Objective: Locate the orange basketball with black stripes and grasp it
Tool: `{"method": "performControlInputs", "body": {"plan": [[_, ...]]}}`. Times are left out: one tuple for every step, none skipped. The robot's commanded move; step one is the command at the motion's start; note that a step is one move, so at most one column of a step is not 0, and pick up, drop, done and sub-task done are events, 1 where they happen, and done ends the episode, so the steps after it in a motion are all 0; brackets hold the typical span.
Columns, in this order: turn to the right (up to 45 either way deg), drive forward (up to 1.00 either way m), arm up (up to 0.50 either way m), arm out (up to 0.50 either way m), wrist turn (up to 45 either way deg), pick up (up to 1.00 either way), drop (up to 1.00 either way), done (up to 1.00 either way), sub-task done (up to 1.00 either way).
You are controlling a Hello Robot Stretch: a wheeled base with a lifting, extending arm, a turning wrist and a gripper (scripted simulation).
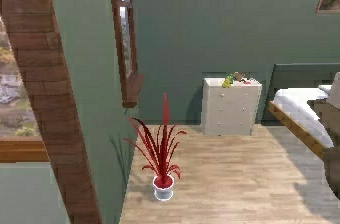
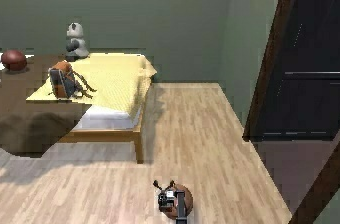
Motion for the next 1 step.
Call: {"method": "performControlInputs", "body": {"plan": [[0.0, 0.00, 0.00, 0.00, 24.0, 0.00, 0.00, 0.00, 0.00]]}}
